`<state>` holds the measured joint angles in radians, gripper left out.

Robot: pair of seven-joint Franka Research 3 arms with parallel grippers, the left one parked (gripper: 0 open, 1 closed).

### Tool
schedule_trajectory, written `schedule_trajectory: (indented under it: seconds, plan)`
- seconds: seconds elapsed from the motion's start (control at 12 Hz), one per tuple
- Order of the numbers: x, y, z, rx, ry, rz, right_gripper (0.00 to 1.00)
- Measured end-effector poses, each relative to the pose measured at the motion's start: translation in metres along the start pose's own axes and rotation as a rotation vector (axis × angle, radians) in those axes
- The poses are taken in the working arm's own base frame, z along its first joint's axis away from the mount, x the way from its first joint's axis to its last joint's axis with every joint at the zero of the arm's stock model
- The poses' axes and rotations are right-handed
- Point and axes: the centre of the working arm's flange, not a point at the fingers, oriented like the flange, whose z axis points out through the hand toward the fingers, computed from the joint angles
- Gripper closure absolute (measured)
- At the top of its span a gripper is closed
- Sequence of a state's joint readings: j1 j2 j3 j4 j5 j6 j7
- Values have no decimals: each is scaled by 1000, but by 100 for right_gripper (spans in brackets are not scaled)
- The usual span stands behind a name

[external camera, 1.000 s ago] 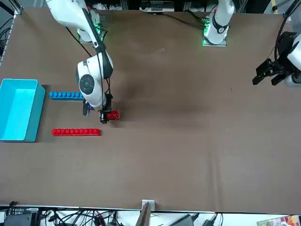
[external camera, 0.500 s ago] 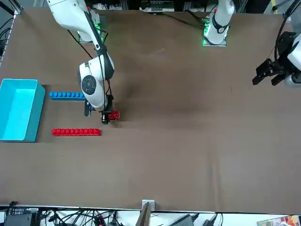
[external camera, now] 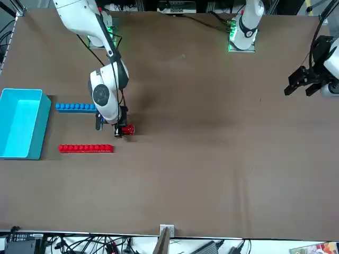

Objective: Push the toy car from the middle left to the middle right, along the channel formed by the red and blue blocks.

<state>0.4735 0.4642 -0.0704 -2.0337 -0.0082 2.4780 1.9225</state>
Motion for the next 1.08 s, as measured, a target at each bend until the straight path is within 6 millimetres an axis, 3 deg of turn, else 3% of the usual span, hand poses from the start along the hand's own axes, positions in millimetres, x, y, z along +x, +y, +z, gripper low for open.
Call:
schedule_trajectory:
  seconds: [0.08,0.25,1.08]
  plan:
    - [0,0,0,1,0,0,34]
    - [0,-1,0,4,-1,14,49]
    - [-9,2,-1,12,-4,67,53]
